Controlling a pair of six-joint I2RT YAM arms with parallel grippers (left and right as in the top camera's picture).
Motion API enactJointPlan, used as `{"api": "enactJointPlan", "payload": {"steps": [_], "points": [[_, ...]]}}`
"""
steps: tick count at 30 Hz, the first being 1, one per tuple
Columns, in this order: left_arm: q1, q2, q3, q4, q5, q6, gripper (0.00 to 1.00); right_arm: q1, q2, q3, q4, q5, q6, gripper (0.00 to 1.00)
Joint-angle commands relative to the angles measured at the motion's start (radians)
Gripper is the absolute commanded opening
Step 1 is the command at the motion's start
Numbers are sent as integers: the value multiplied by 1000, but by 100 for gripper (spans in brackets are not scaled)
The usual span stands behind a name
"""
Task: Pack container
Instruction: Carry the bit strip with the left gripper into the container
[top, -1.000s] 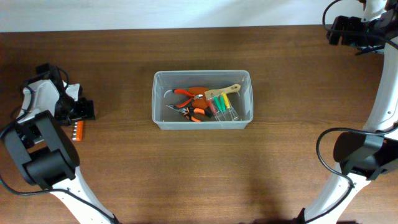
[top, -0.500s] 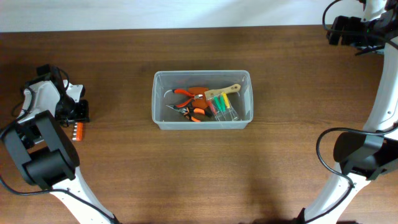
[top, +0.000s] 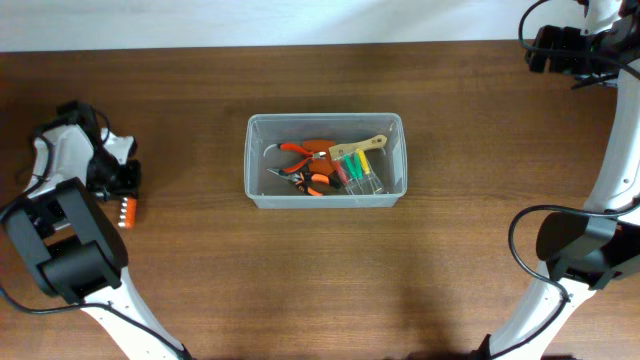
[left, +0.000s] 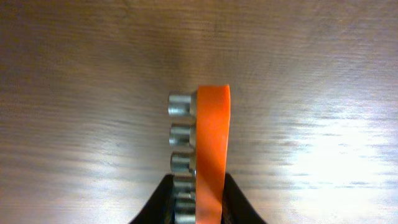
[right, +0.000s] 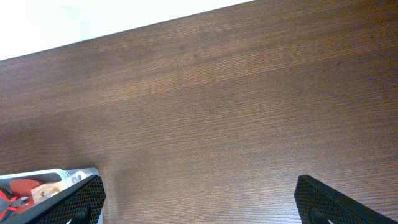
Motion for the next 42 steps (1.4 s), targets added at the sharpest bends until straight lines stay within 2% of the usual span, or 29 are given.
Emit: {"api": "enactJointPlan", "payload": {"steps": [1, 5, 6, 9, 13, 20, 23, 29, 36, 38, 39, 40, 42], "points": [[-28, -5, 184, -57, 12, 5, 8, -3, 5, -7, 0, -2, 4, 98], [-85, -6, 410, -163, 58, 14, 6, -3, 5, -7, 0, -2, 4, 98], [-107, -6, 468, -181, 101, 37, 3, -3, 5, -7, 0, -2, 4, 98], [-187, -6, 609, -199, 216, 97, 2, -3, 5, -7, 0, -2, 4, 98], [-336, -6, 700, -199, 251, 242, 2, -3, 5, -7, 0, -2, 4, 98], [-605, 5, 668, -248, 238, 609, 2, -3, 5, -7, 0, -2, 4, 98], [-692, 14, 613, -247, 174, 719, 2, -3, 5, -7, 0, -2, 4, 99], [-748, 71, 485, -195, 114, 931, 2, -3, 5, -7, 0, -2, 4, 98], [-738, 172, 459, -65, 60, 958, 3, -3, 5, -7, 0, -2, 4, 98], [-738, 178, 459, -24, 64, 955, 18, -3, 5, -7, 0, -2, 4, 98], [-738, 178, 459, -4, 63, 935, 54, -3, 5, -7, 0, -2, 4, 98], [-739, 177, 459, 10, 63, 910, 99, -3, 5, -7, 0, -2, 4, 98], [-741, 174, 473, 13, 63, 839, 99, -3, 5, -7, 0, -2, 4, 98]]}}
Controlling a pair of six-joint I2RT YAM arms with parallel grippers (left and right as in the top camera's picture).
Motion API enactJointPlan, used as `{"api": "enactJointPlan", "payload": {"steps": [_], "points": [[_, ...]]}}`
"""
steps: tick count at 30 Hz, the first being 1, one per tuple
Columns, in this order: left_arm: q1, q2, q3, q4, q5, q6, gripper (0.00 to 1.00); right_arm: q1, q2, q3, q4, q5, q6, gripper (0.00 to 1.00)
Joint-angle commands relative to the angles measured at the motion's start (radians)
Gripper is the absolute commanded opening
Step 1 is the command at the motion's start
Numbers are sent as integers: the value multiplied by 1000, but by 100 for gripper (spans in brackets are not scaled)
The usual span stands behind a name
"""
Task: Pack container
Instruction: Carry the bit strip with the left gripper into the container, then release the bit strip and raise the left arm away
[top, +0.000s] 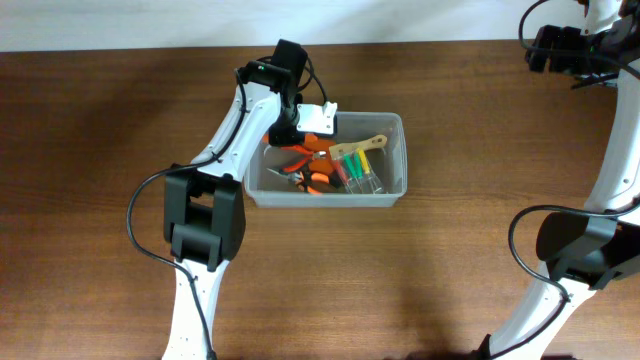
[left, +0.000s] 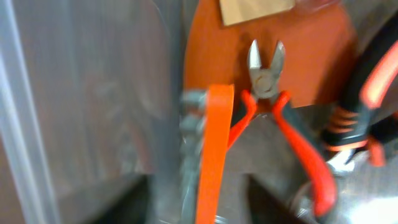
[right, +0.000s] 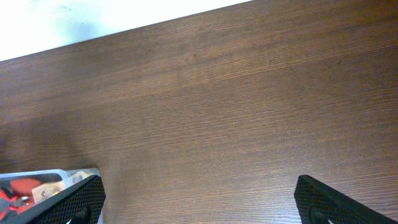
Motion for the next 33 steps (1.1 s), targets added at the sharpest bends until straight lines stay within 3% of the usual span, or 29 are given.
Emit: {"api": "enactJointPlan", "payload": {"steps": [1, 8, 13, 17, 20, 28, 33], "points": [[0, -33, 39, 5, -10, -105, 99, -3, 5, -7, 0, -2, 2, 99], [0, -121, 256, -109, -10, -444, 99, -3, 5, -7, 0, -2, 2, 98], [16, -201, 455, -275, -15, -558, 99, -3, 5, -7, 0, -2, 2, 98], [76, -274, 549, -382, -121, -669, 99, -3, 5, -7, 0, -2, 2, 98], [173, -319, 553, -411, -196, -740, 99, -3, 5, -7, 0, -2, 2, 98], [489, -312, 552, -430, -194, -1011, 99, -3, 5, -7, 0, -2, 2, 98], [617, -303, 552, -454, -192, -1061, 99, -3, 5, -7, 0, -2, 2, 98]]}}
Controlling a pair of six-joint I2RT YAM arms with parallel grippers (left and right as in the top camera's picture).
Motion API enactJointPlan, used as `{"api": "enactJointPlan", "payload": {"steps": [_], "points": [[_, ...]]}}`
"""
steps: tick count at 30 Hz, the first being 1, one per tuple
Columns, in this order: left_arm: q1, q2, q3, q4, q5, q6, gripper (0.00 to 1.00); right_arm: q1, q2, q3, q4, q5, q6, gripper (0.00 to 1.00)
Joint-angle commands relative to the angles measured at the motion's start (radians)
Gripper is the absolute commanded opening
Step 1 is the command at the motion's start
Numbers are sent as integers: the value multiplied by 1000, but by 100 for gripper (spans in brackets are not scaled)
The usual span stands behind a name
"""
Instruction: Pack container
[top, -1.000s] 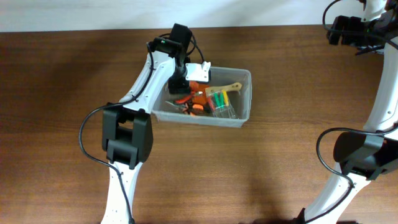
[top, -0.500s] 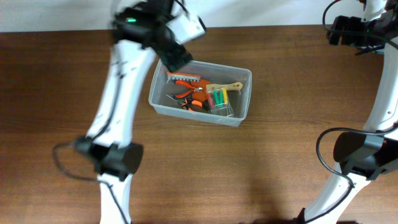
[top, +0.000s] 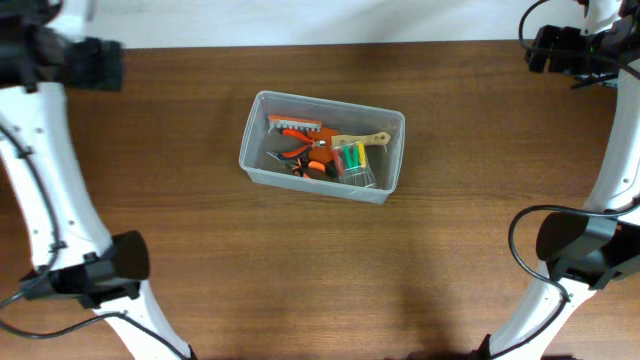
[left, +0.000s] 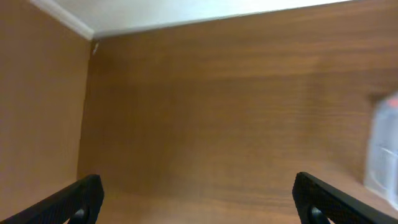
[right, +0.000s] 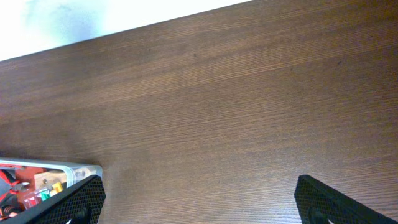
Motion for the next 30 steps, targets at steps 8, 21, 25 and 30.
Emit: {"api": "enactJointPlan", "payload": {"steps": [8, 21, 25, 30], "points": [[105, -1, 0, -11, -3, -83, 99, -3, 5, -7, 0, -2, 1, 99], [105, -1, 0, -11, -3, -83, 99, 77, -86, -7, 0, -1, 1, 98], [105, -1, 0, -11, -3, -83, 99, 179, -196, -7, 0, -1, 1, 98], [105, -1, 0, -11, -3, -83, 99, 336, -319, -7, 0, -2, 1, 98]]}}
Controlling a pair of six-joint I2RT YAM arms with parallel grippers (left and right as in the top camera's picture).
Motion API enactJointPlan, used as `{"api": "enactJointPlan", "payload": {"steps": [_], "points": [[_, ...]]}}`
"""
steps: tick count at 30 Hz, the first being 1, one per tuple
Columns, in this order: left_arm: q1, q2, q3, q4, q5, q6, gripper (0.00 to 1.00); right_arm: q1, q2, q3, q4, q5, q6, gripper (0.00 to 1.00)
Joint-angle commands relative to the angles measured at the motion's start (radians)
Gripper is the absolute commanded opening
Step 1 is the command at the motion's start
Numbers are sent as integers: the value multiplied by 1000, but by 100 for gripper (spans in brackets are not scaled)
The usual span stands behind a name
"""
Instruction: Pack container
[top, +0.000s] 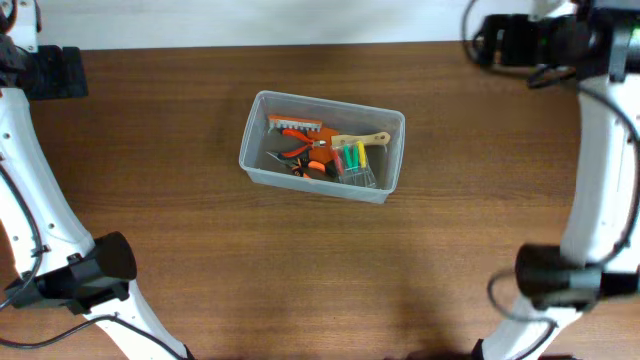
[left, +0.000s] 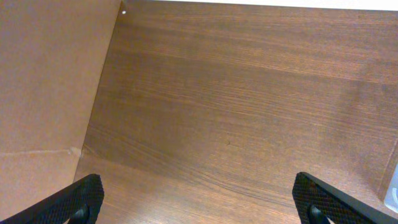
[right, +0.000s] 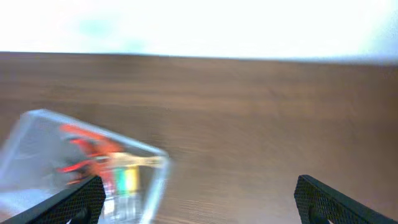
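A clear plastic container (top: 320, 148) sits mid-table, slightly skewed. Inside lie an orange socket rail (top: 295, 124), orange-handled pliers (top: 296, 152), a wooden-handled brush (top: 358, 141) and coloured pieces (top: 352, 160). My left gripper (top: 52, 72) hangs open at the far back left, over bare wood (left: 199, 205), with only the container's corner (left: 392, 186) at its frame edge. My right gripper (top: 510, 40) is open near the back edge, right of the container; its blurred view shows the container (right: 81, 158) at lower left and nothing between its fingers (right: 74, 202).
The table's left edge (left: 99, 106) runs beside the left gripper, with a lighter surface beyond it. The back edge meets a white wall (right: 199, 25). Brown wood surrounds the container on all sides.
My right gripper has moved left along the back edge, from the far right corner toward the container, which now shows in its view. The left gripper shifted slightly. The container stayed put.
My left gripper was shut on the orange socket rail on the table at far left. Then it held the rail inside the container. Then the rail lay in the container, which sat skewed, with the left gripper open at back left. Now the right arm has moved in.
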Motion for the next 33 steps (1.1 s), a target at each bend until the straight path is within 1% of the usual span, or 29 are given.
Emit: {"api": "enactJointPlan", "payload": {"steps": [1, 5, 8, 12, 16, 21, 28, 33], "points": [[3, -2, 3, -1, 0, -20, 99, 98, -131, 9, -1, -2, 1, 98], [3, -2, 3, -1, 0, -20, 99, 209, -223, 9, -2, 11, -12, 98], [3, -2, 3, -1, 0, -20, 99, 252, -298, 8, -20, 93, -25, 98], [3, -2, 3, -1, 0, -20, 99, 245, -407, -28, -16, 188, -101, 98], [3, -2, 3, -1, 0, -20, 99, 194, -543, -173, 40, 201, -167, 98], [3, -2, 3, -1, 0, -20, 99, 135, -758, -513, 216, 201, -169, 98], [3, -2, 3, -1, 0, -20, 99, 118, -1120, -1134, 484, 200, -169, 98], [3, -2, 3, -1, 0, -20, 99, 118, -1379, -1558, 636, 200, -168, 98]]}}
